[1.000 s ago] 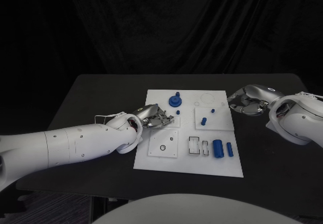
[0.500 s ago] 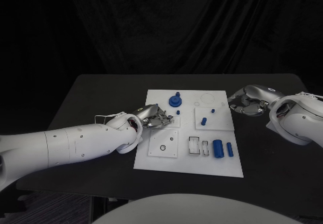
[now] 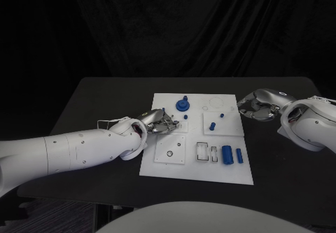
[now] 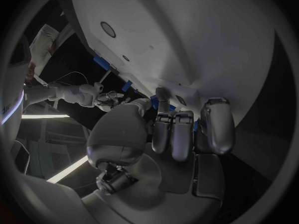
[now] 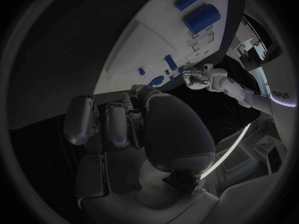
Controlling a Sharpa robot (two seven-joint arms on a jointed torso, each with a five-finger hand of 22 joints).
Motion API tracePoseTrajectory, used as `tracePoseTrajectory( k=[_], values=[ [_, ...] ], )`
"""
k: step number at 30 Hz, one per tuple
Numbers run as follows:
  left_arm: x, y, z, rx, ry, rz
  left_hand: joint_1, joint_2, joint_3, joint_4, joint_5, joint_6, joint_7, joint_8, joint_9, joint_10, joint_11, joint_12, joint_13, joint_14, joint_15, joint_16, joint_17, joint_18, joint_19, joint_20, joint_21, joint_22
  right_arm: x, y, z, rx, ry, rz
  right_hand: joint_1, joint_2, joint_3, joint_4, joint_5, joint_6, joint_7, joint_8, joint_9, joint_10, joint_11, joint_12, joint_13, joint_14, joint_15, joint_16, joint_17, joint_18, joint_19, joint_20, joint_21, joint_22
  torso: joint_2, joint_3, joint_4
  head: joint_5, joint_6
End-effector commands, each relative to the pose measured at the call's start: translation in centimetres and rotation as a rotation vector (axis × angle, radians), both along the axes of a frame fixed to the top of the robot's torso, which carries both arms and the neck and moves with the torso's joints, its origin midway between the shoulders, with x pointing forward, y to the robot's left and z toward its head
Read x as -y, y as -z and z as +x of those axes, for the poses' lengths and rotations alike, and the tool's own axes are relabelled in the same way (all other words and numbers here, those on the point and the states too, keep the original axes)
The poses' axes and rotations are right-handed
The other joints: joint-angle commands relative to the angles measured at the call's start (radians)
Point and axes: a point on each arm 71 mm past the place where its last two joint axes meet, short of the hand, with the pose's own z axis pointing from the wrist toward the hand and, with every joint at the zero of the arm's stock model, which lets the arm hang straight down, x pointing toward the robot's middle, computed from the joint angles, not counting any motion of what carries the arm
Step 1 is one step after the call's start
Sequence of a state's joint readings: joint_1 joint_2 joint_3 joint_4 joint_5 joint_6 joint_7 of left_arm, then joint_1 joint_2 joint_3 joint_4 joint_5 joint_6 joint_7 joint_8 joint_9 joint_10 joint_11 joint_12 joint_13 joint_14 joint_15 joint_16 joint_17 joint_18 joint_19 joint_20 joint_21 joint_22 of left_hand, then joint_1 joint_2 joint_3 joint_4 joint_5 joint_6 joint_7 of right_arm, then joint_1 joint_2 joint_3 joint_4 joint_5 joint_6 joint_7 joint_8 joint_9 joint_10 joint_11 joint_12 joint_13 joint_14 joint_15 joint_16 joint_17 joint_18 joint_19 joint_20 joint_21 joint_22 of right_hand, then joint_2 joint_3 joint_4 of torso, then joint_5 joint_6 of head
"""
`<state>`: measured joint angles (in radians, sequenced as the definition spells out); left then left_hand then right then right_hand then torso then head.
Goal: Assemble the parts on the task board
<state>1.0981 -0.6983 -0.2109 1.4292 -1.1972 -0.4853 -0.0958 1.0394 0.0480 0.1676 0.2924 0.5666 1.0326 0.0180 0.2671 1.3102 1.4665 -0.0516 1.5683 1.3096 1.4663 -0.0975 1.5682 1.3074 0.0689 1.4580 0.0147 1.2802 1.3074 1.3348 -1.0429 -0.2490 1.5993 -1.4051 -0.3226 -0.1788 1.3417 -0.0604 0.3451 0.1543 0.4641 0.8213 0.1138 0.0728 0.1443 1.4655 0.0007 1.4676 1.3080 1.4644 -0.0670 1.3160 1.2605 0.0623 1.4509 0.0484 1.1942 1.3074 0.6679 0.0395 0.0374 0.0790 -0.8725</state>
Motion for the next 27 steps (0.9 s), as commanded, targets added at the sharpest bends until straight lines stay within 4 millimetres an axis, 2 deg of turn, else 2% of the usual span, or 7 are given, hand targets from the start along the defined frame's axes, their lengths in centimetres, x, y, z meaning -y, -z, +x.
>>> tracePoseTrajectory(
  k=[1, 21, 22, 23, 24, 26, 27],
  values=[
    [0.01, 0.31, -0.25, -0.027, 0.005, 0.006, 0.010, 0.002, 0.007, 0.000, 0.006, 0.004, -0.002, 0.000, 0.020, 0.104, 0.003, 0.002, 0.261, 0.104, 0.005, 0.003, 0.263, -0.004, -0.001, 0.005, -0.003, 0.178, 0.12, 0.17, -0.04, -0.011, 0.013, -0.009, -0.006, 0.000, 0.007, 0.000, 0.004, 0.005, -0.002, 0.000, -0.001, 0.001, 0.007, -0.004, 0.148, 0.034, 0.007, -0.006, -0.001, 0.016, -0.008, 0.000, -0.003, 0.155, 0.000, -0.0001, 0.0004, -0.001, 0.000],
    [-0.08, 0.32, -0.41, -0.034, 0.014, 0.008, 0.000, 0.009, 0.013, 0.002, 0.008, 0.004, 0.000, -0.003, 0.019, 0.104, 0.004, 0.002, 0.261, 0.104, 0.005, 0.003, 0.263, -0.003, -0.003, 0.005, -0.007, 0.177, 0.10, 0.25, 0.01, -0.021, 0.016, -0.006, -0.006, 0.000, 0.009, -0.001, 0.005, 0.006, -0.002, 0.000, -0.001, 0.000, 0.007, -0.005, 0.147, 0.033, 0.007, -0.008, -0.004, 0.017, -0.010, 0.000, -0.007, 0.154, 0.000, 0.0004, 0.0000, 0.001, 0.000],
    [-0.09, 0.30, -0.41, -0.033, 0.012, 0.007, -0.007, 0.009, 0.013, 0.002, -0.002, 0.004, 0.001, -0.004, 0.019, 0.104, 0.005, 0.002, 0.261, 0.104, 0.006, 0.003, 0.263, -0.003, -0.003, 0.006, -0.008, 0.176, 0.09, 0.25, 0.01, -0.021, 0.016, -0.006, -0.006, 0.000, 0.009, -0.001, 0.005, 0.006, -0.002, 0.000, -0.001, 0.000, 0.007, -0.005, 0.147, 0.033, 0.007, -0.008, -0.004, 0.017, -0.010, 0.000, -0.007, 0.154, 0.000, 0.0004, 0.0001, 0.001, 0.000],
    [-0.10, 0.29, -0.40, -0.031, 0.011, 0.006, -0.027, 0.012, 0.010, 0.002, -0.050, 0.006, 0.002, -0.005, 0.018, 0.104, 0.006, 0.002, 0.261, 0.104, 0.007, 0.003, 0.263, -0.004, -0.003, 0.007, -0.007, 0.177, 0.09, 0.26, 0.01, -0.022, 0.016, -0.006, -0.006, 0.000, 0.009, -0.001, 0.005, 0.006, -0.002, 0.000, -0.001, 0.000, 0.007, -0.005, 0.147, 0.033, 0.007, -0.008, -0.004, 0.017, -0.010, 0.000, -0.007, 0.154, 0.000, 0.0003, 0.0003, 0.000, 0.000],
    [-0.11, 0.28, -0.40, -0.030, 0.010, 0.005, -0.037, 0.012, 0.008, 0.002, -0.085, 0.008, 0.002, -0.007, 0.018, 0.104, 0.006, 0.002, 0.261, 0.104, 0.007, 0.003, 0.263, -0.004, -0.003, 0.007, -0.008, 0.177, 0.08, 0.26, 0.01, -0.022, 0.016, -0.006, -0.006, 0.000, 0.009, -0.001, 0.005, 0.006, -0.002, 0.000, -0.001, 0.000, 0.007, -0.005, 0.147, 0.033, 0.007, -0.008, -0.004, 0.017, -0.010, 0.000, -0.007, 0.154, 0.000, 0.0003, 0.0006, 0.000, 0.000],
    [-0.13, 0.25, -0.39, -0.026, 0.006, 0.003, -0.052, 0.012, 0.003, 0.002, -0.132, 0.008, 0.003, -0.009, 0.018, 0.104, 0.007, 0.002, 0.261, 0.104, 0.008, 0.003, 0.263, -0.004, -0.003, 0.008, -0.007, 0.177, 0.07, 0.27, 0.01, -0.023, 0.016, -0.006, -0.006, 0.000, 0.010, -0.002, 0.005, 0.006, -0.002, 0.000, -0.002, 0.000, 0.007, -0.006, 0.147, 0.033, 0.007, -0.008, -0.004, 0.017, -0.010, 0.000, -0.008, 0.154, 0.000, 0.0000, 0.0005, 0.001, 0.000],
    [-0.15, 0.23, -0.38, -0.024, 0.005, 0.003, -0.057, 0.012, 0.002, 0.002, -0.146, 0.009, 0.003, -0.010, 0.018, 0.104, 0.007, 0.002, 0.261, 0.104, 0.008, 0.003, 0.263, -0.004, -0.003, 0.008, -0.007, 0.177, 0.07, 0.27, 0.01, -0.023, 0.016, -0.006, -0.006, 0.000, 0.010, -0.002, 0.005, 0.006, -0.002, 0.000, -0.002, 0.000, 0.007, -0.006, 0.147, 0.033, 0.007, -0.008, -0.004, 0.017, -0.010, 0.000, -0.008, 0.154, 0.001, 0.0000, 0.0003, 0.002, 0.000]
  ],
)
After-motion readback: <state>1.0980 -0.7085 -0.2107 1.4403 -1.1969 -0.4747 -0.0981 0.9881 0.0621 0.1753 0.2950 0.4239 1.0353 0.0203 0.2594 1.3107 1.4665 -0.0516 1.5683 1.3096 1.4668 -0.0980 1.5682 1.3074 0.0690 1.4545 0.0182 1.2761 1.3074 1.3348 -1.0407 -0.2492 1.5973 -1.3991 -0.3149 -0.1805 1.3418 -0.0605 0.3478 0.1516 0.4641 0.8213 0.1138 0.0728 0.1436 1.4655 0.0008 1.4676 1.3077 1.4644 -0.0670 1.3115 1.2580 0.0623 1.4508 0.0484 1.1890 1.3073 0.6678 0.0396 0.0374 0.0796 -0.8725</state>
